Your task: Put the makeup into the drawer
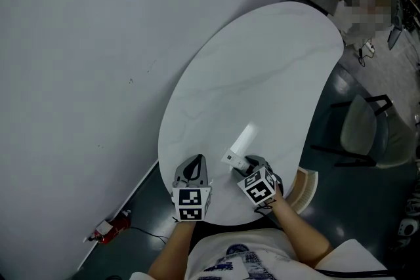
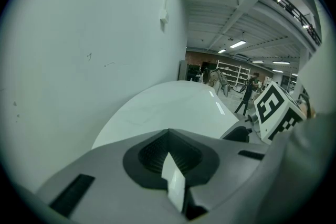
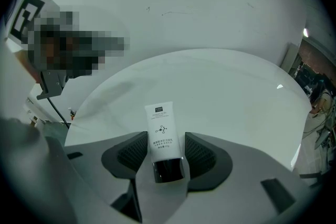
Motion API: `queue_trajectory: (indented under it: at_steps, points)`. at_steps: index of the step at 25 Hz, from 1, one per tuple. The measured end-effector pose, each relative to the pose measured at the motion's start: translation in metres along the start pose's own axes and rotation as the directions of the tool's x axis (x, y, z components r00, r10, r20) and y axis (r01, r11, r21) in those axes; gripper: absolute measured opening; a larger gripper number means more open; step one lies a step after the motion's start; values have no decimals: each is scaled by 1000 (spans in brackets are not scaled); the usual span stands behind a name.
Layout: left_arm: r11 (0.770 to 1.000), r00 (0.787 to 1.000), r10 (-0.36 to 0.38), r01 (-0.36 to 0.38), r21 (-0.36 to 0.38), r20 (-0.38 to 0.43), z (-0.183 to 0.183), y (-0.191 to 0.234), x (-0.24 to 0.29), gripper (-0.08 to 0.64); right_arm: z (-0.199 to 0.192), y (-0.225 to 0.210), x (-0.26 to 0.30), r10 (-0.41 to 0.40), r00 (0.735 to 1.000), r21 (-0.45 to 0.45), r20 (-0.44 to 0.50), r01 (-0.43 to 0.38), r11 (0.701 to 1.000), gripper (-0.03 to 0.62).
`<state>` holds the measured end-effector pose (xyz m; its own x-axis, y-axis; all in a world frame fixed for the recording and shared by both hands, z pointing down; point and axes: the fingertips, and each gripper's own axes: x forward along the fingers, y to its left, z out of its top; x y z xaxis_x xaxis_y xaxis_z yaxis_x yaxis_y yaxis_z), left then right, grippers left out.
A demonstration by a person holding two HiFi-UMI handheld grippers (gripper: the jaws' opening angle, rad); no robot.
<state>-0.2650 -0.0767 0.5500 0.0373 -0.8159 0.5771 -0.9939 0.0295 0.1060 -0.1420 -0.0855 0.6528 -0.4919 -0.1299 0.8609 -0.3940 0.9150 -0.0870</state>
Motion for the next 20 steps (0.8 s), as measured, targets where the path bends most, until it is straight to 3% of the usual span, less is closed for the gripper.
queue_trajectory:
  at_steps: [20]
  points:
    - [1000, 1000, -21, 21, -3, 1, -1, 11, -5, 41, -2, 5, 3, -32, 999, 5, -26, 32, 999, 195]
